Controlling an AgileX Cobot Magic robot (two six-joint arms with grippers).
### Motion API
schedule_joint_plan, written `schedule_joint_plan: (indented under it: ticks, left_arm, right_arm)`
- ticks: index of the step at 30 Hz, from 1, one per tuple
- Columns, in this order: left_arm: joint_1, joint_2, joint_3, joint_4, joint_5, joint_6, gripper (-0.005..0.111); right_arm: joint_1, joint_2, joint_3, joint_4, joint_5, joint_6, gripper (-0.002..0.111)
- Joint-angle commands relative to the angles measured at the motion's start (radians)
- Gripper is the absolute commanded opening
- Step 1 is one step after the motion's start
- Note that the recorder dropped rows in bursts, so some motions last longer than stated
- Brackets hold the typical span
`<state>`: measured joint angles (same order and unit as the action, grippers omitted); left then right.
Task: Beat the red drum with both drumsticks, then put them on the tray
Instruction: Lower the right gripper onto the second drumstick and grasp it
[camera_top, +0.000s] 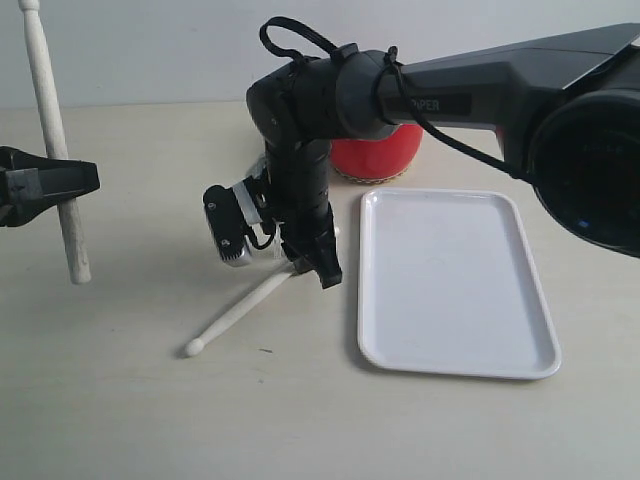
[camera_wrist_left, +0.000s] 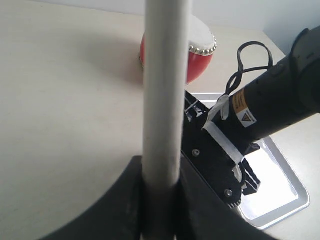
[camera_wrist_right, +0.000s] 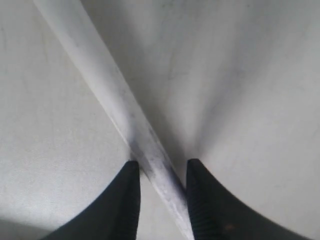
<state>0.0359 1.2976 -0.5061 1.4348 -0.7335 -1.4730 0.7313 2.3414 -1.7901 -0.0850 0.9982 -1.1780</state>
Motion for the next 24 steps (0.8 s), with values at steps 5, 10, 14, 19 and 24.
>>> schedule_joint_plan:
  ticks: [5, 10, 14, 19, 24]
  left_arm:
    - [0.002, -0.003, -0.005, -0.007, 0.002, -0.005, 0.0]
    - [0.002, -0.003, -0.005, -0.005, 0.002, -0.005, 0.0]
    - [0.002, -0.003, -0.005, -0.005, 0.002, -0.005, 0.0]
    - [0.002, -0.003, -0.005, -0.005, 0.002, -0.005, 0.0]
    - [0.002, -0.003, -0.005, -0.005, -0.002, -0.003, 0.0]
  right_arm:
    - [0.001, -0.002, -0.006, 0.003, 0.005, 0.002, 0.032]
    - [0.001, 0.006, -0.006, 0.003, 0.032, 0.002, 0.037]
    - [0.001, 0.015, -0.006, 0.003, 0.03, 0.002, 0.034]
    - [0.001, 0.015, -0.006, 0.003, 0.028, 0.002, 0.029]
    - [0.001, 0.015, -0.006, 0.003, 0.028, 0.073, 0.007]
